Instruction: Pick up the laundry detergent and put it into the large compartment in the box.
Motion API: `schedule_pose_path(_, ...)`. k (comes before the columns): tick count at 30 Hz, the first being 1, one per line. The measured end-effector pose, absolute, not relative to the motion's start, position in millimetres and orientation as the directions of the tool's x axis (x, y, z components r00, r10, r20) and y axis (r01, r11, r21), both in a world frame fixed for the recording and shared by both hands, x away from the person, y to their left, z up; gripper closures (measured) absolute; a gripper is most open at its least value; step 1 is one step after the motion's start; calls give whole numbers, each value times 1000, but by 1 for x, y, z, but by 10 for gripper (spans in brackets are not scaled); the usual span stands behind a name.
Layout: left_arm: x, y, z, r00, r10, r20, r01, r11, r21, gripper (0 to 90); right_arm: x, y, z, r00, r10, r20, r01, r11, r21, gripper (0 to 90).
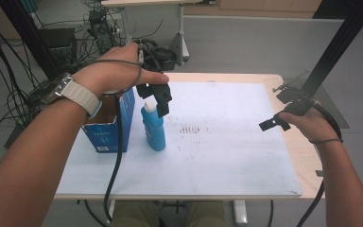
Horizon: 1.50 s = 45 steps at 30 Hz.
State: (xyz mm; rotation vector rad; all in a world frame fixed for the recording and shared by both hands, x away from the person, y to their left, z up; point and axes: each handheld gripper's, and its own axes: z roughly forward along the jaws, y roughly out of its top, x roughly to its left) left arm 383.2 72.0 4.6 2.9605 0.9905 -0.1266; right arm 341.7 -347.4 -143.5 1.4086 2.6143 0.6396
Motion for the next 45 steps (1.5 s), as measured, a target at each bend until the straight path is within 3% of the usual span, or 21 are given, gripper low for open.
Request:
schedule_pose_path(24,384,71,3,748,661,-60,661,-750,-23,92,342,-349,-148,-566,818,107,773,480,415,61)
schedule_pose_path(28,385,72,4,689,724,-41,724,-690,-26,92,342,-349,-149,-566,817,109,773,481,414,61)
schedule_pose_path(37,390,83,8,439,898,-40,898,-440,-6,95,343,-350,-153,-571,814,110,771,485,414,62)
schedule_pose_path(45,398,80,-4,250,968,-10,968,-250,-7,97,344,-352,-155,-572,813,107,771,488,410,62)
